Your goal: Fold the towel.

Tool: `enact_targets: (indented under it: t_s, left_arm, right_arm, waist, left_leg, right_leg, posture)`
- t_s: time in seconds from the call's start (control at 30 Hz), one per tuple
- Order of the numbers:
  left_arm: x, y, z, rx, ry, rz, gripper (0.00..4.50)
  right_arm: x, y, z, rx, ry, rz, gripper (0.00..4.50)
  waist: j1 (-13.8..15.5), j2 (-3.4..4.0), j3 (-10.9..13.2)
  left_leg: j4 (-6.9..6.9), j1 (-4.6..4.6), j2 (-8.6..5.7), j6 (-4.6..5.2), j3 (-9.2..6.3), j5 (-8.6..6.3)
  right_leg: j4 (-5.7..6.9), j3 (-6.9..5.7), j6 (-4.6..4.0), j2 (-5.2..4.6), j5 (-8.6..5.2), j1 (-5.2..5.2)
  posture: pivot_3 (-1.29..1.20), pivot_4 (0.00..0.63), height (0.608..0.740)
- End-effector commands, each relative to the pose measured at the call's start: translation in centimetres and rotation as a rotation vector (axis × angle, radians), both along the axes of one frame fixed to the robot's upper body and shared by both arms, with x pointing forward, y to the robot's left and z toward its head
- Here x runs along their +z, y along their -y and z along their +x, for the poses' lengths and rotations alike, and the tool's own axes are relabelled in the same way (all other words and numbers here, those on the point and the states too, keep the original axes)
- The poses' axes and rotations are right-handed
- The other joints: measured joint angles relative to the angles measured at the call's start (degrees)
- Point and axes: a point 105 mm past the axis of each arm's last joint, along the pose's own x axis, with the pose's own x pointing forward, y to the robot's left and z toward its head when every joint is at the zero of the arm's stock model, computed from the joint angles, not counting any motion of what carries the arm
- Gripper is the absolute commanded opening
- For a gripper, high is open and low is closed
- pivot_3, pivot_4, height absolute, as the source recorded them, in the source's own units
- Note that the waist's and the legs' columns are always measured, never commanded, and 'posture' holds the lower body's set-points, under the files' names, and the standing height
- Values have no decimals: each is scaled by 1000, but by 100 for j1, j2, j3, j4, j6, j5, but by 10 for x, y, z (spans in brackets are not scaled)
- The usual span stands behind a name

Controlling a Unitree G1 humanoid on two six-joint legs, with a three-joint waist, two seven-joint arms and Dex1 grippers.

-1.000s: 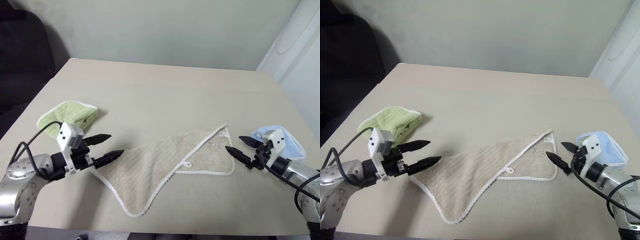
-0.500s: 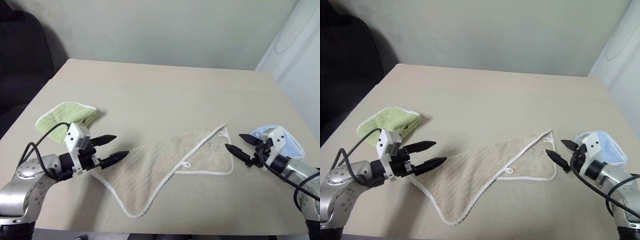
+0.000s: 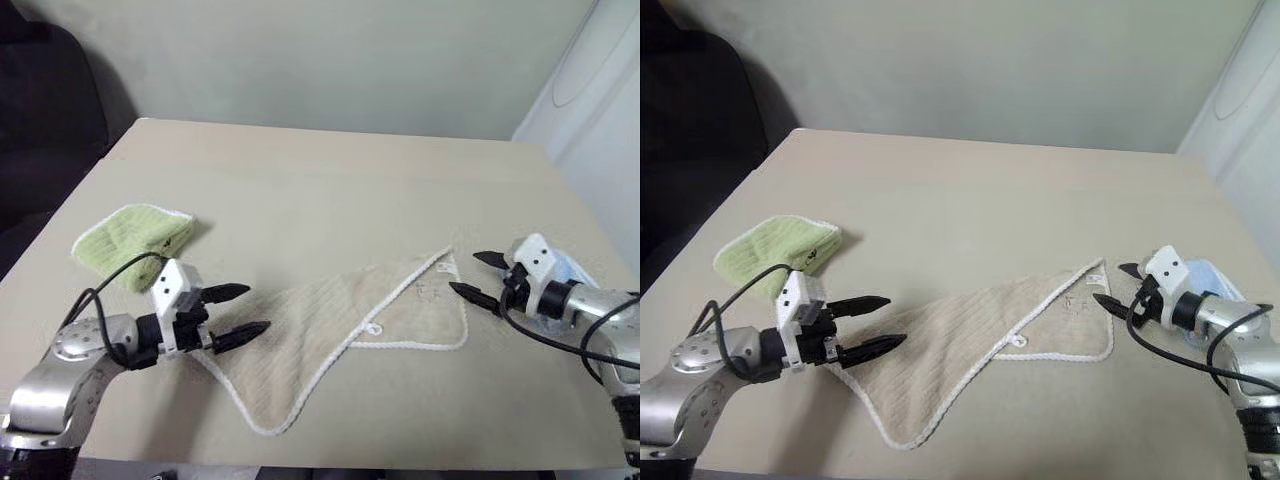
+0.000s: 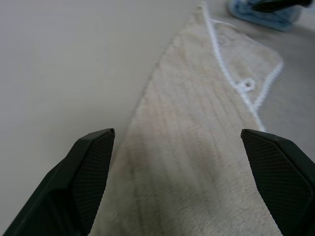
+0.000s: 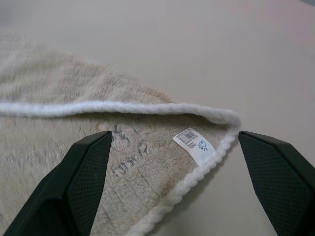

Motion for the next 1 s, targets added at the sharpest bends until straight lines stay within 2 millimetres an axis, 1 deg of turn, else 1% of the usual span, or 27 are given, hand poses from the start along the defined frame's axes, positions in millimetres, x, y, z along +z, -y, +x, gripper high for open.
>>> enact_targets:
  t_s: [0.03, 0.2, 0.3, 0.37, 0.5, 0.67, 0.77, 0.97, 1.0]
  left_arm:
    - [1, 11, -4, -79, 31, 35, 4457]
    - [-10, 23, -9, -150, 18, 63, 4457]
    - [-12, 27, -13, -176, 18, 71, 4457]
    - [-12, 29, -15, -188, 21, 74, 4457]
    - [-11, 30, -18, -200, 30, 82, 4457]
    - [-11, 29, -20, -210, 38, 95, 4457]
    - [-12, 27, -20, -211, 37, 100, 4500]
    - [-17, 26, -28, -267, 12, 142, 4500]
    - [-17, 26, -31, -293, 10, 162, 4500]
  right_arm:
    - [13, 1, 14, 90, 56, -142, 4327]
    - [15, 7, 56, 101, 86, -338, 4327]
    - [9, 7, 71, 113, 83, -407, 4327]
    - [4, 5, 78, 124, 77, -437, 4327]
    - [-4, 1, 84, 158, 65, -480, 4327]
    - [-5, -2, 92, 148, 74, -465, 4327]
    - [-4, -3, 93, 148, 79, -456, 3770]
    - [0, -5, 95, 143, 95, -417, 1727]
    - [0, -6, 95, 145, 96, -414, 1309]
  waist:
    - [-5, 0, -1]
    - [-20, 3, -2]
    - [-13, 3, -2]
    - [10, 3, -2]
    - [48, 11, 3]
    - [43, 13, 4]
    - [43, 14, 5]
    - [44, 14, 5]
    - [41, 14, 5]
  left_leg:
    - [0, 1, 0, 0, 0, 0]
    - [-6, 5, 4, 5, -2, 4]
    - [-10, 8, 10, 9, -5, 6]
    - [-11, 7, 16, 10, -8, 6]
    - [-10, 5, 15, 10, -7, 6]
    - [-10, 3, 12, 10, -5, 6]
    - [-11, 4, 13, 9, -5, 5]
    - [-11, 2, 13, 8, -4, 5]
    - [-11, 3, 14, 8, -5, 5]
  right_leg:
    - [1, 0, -1, 0, 1, -1]
    - [3, 0, -15, -3, 10, -5]
    - [4, -3, -6, -8, 21, -5]
    - [3, -7, -2, -8, 26, -6]
    - [-1, -10, -10, -13, 36, -4]
    - [-3, -9, -25, -16, 45, -6]
    - [-3, -9, -26, -16, 46, -7]
    - [-7, -10, -27, -16, 46, -6]
    - [-7, -10, -27, -16, 46, -6]
  posture:
    - [0, 150, 740]
    - [0, 150, 740]
    - [0, 150, 740]
    - [0, 150, 740]
    - [0, 150, 740]
    - [0, 150, 740]
    - [0, 150, 740]
    - [0, 150, 740]
    - [0, 150, 740]
